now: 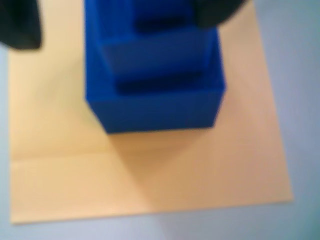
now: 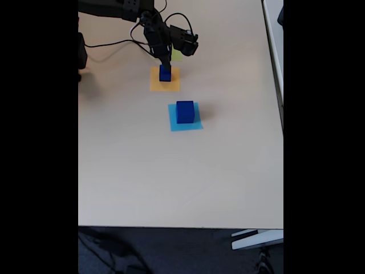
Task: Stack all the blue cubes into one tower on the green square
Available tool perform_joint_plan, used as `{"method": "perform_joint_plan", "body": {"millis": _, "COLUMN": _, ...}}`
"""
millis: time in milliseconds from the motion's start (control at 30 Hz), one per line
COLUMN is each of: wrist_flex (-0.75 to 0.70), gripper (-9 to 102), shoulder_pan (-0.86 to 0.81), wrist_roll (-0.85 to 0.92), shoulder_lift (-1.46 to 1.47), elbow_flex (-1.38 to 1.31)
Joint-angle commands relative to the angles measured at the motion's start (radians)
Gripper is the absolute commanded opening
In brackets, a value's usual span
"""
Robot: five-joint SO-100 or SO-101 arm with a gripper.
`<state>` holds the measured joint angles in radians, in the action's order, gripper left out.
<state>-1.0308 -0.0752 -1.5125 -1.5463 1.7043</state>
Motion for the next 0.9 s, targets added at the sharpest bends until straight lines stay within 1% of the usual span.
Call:
{"method": "perform_joint_plan", "body": {"millis": 0, "wrist_flex": 0.020, "gripper": 16, "shoulder_pan": 0.011, "wrist_roll": 0.009, "shoulder_lift": -0.061, "elbow_flex": -0.032}}
{"method": "perform_joint_plan", "body": {"millis": 267, "wrist_flex": 0.063, "gripper": 16, "shoulder_pan": 0.032, "wrist_roll": 0.029, "shoulder_lift": -0.037, "elbow_flex": -0.114}}
{"method": "perform_joint_plan", "body": {"millis": 500, "wrist_flex": 0.072, "gripper": 16, "shoulder_pan": 0.063, "wrist_roll": 0.101, "shoulder_lift": 0.026, "elbow_flex": -0.313}}
{"method": "perform_joint_plan", "body": {"millis": 700, "wrist_flex": 0.038, "gripper": 16, "shoulder_pan": 0.057, "wrist_roll": 0.141, "shoulder_lift": 0.054, "elbow_flex": -0.457}}
{"method": "perform_joint_plan", "body": {"millis": 867, "wrist_flex": 0.012, "gripper": 16, "shoulder_pan": 0.009, "wrist_roll": 0.190, "shoulder_lift": 0.063, "elbow_flex": -0.495}}
